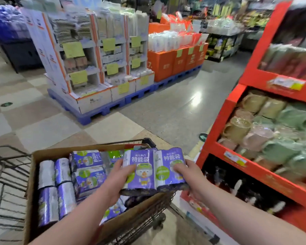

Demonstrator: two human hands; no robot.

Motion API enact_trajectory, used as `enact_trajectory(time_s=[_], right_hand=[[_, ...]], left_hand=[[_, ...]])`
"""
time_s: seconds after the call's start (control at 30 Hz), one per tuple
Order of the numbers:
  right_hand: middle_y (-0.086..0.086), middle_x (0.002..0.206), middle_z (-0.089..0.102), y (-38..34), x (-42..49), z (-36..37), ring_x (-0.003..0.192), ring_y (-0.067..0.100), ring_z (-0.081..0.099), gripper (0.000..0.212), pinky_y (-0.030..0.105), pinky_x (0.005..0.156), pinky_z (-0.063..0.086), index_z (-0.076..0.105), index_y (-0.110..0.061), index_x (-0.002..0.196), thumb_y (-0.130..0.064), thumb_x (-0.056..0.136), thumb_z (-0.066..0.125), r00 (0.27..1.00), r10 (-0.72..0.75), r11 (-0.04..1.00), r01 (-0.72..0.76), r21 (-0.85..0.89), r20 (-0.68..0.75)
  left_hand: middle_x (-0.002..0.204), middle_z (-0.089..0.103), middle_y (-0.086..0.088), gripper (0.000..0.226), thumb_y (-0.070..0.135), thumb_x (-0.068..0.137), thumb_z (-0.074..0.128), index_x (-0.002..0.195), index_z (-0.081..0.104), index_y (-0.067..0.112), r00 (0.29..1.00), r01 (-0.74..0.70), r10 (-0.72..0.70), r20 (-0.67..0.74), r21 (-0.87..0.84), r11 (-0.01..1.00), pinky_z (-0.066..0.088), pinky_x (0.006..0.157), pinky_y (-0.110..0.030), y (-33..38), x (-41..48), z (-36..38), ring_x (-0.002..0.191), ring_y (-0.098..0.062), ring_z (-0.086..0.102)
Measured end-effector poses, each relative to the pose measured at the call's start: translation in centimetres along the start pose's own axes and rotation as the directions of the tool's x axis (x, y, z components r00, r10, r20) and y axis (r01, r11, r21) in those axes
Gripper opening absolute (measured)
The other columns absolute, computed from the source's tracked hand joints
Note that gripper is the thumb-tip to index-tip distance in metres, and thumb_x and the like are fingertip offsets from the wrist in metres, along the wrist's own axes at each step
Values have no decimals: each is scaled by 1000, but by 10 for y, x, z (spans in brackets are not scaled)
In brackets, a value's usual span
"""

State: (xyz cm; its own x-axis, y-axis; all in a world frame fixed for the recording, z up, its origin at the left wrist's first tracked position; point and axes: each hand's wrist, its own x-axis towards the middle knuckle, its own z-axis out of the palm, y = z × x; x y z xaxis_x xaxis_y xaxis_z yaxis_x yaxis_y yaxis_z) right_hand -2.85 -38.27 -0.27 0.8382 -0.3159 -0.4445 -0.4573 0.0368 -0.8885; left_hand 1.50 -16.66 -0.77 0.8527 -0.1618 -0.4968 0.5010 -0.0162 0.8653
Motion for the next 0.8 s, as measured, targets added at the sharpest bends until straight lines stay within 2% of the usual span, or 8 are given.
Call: enact_trajectory(time_s=[0.13,0.2,0.27,0.4,0.57,0.63,0.73,0.8], right_hand=[[10,86,71,6,-31,-61,63,22,67,27,32,56,55,62,-12,100,-15,73,66,986,-30,997,41,65,-167],[10,82,70,9,-49,-92,58,20,65,19,29,52,54,62,-10,100,-9,82,62,973,-32,994,54,91,-228],[11,83,69,14,-67,-122,60,23,65,26,28,51,53,63,-8,101,-14,76,66,953,-29,989,70,127,-300],[13,92,72,30,-99,-188,72,25,68,56,31,61,54,64,-8,104,-29,52,65,894,-31,983,108,148,-446],[10,80,69,55,-151,-280,62,22,63,44,26,54,52,63,-2,100,-22,61,60,822,-41,964,183,194,-568],[12,82,68,66,-174,-320,60,21,64,33,24,51,51,63,-1,103,-15,73,62,800,-36,948,216,232,-598],[12,88,70,82,-208,-383,68,25,67,43,34,61,55,62,-5,107,-20,66,61,769,-12,932,240,271,-639],[13,90,71,90,-231,-425,74,29,68,30,47,71,56,61,-8,105,-15,76,60,747,-15,920,271,283,-665]], left_hand=[[108,68,-12,39,16,92,61,128,45,15,987,-28,23,158,34,999,55,53,-31,5,-2,64,72,-23,68],[111,67,-14,43,14,91,62,130,44,15,972,-27,17,233,40,999,55,52,-29,8,-7,97,69,-23,69],[106,68,-15,39,11,90,62,126,46,14,952,-32,17,306,44,999,54,48,-28,9,-15,131,63,-22,70],[101,70,-13,37,8,88,63,122,48,12,900,-94,48,434,86,992,57,61,-34,2,-35,203,71,-25,70],[110,69,-12,50,22,81,74,124,51,14,828,-173,75,556,126,977,57,82,-47,-14,-77,305,89,-30,70],[109,70,-12,38,16,88,68,121,52,16,796,-186,76,601,123,975,58,75,-40,-22,-98,348,85,-28,70],[112,69,-14,41,17,88,67,125,49,13,754,-198,70,653,124,972,56,77,-40,-34,-134,413,92,-32,69],[113,68,-13,46,20,88,68,128,47,12,719,-226,86,689,115,967,57,82,-44,-41,-158,454,96,-33,69]])
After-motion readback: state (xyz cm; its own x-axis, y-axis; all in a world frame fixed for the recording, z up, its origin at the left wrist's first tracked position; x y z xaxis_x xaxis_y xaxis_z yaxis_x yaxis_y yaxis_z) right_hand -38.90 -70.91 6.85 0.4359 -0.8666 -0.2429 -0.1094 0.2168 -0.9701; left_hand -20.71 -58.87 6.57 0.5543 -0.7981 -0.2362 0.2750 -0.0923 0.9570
